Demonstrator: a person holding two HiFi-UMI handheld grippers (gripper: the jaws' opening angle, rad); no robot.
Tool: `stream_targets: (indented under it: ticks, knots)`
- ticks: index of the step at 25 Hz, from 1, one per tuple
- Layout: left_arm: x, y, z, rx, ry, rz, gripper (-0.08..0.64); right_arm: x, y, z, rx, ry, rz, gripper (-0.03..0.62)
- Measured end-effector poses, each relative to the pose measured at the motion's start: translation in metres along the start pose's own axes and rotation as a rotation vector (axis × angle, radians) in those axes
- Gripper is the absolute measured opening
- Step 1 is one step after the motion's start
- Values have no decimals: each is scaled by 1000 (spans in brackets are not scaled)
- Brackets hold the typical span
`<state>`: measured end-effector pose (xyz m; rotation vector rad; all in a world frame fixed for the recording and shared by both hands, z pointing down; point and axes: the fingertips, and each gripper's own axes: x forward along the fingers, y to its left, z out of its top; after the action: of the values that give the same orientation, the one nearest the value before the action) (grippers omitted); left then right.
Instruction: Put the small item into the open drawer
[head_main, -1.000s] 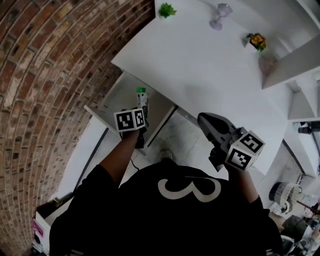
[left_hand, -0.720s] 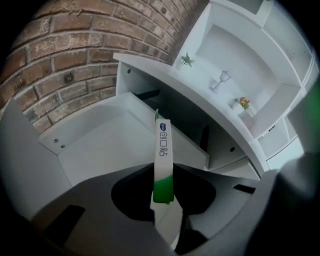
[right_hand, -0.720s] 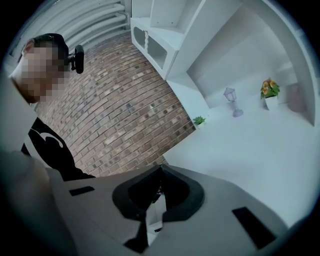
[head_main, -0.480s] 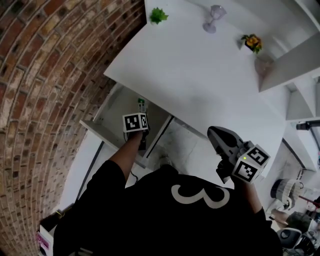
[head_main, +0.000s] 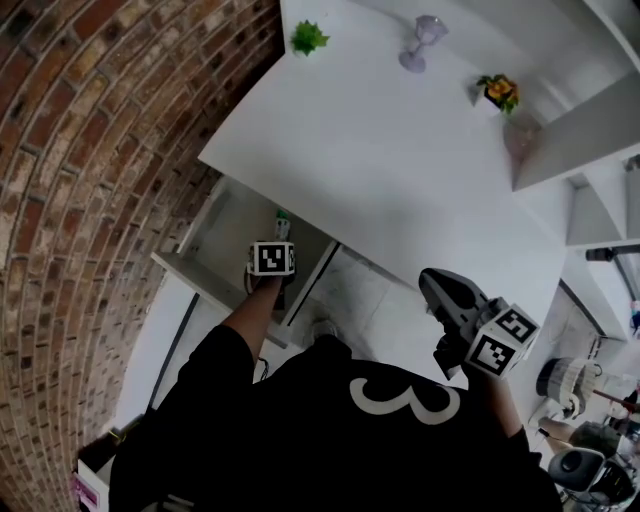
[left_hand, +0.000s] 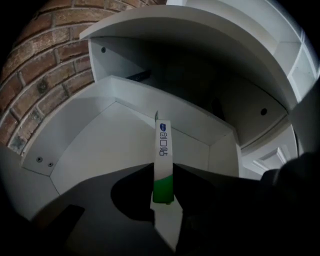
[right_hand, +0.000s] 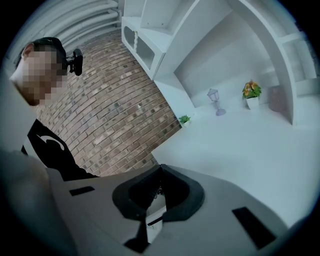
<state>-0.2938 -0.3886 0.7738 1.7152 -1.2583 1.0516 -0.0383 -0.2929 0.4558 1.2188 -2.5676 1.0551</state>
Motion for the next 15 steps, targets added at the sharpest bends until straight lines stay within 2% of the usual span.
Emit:
stream_targets:
  ticks: [2,5,7,10,12,15]
  knots:
    - [0,1,0,13,-2,15,89,-1,0,0,-4,1,-3,9]
    - [0,-10,-3,-16,-2,-31,95,-1,2,-1,-8,-2,0,9]
    - [1,-27,-10,-64,13,-114,168,0,5,-1,-10,-1,8,9]
    - [-5,-16,-5,-89,-41,-92,268,5,15,-5,-23,12,35,9]
    - [-16,-17,-1,-160,-81,-122,307,9,22,-9,-40,23,58,9]
    - [-43,-19,9,-255,-160,-184,314,16,35,-14,-64,43,96,9]
